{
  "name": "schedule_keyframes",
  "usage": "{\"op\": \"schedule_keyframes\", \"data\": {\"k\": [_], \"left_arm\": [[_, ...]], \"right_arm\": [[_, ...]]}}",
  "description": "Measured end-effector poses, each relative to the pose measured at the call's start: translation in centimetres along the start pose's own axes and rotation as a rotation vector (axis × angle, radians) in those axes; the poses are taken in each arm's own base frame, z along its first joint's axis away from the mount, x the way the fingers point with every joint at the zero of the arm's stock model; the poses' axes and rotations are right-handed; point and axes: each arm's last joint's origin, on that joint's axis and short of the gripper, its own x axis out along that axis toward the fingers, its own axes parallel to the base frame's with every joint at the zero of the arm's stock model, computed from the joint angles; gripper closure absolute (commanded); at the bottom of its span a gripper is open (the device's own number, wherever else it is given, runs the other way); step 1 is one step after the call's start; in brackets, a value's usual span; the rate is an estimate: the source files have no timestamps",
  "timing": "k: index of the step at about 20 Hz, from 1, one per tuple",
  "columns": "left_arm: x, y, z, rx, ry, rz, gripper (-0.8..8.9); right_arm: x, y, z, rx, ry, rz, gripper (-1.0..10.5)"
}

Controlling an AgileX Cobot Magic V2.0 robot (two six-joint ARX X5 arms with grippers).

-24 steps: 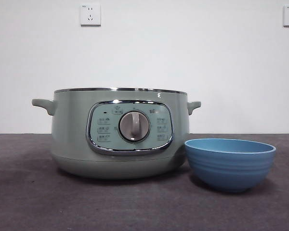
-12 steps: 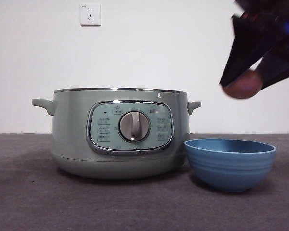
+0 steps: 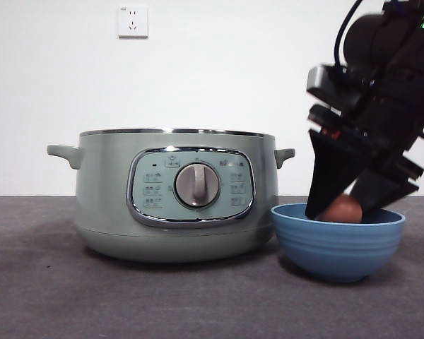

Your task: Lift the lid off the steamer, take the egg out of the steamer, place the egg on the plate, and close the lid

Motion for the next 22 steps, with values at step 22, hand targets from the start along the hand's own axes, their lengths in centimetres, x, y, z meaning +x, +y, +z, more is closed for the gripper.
{"op": "schedule_keyframes", "data": {"k": [22], "left_arm": [[6.7,-1.2,3.2,0.008,0.059,-0.105,8.22]], "right_arm": [[2.8,3.6,-0.2,-0.142,0.093,-0.135,5.3]]}}
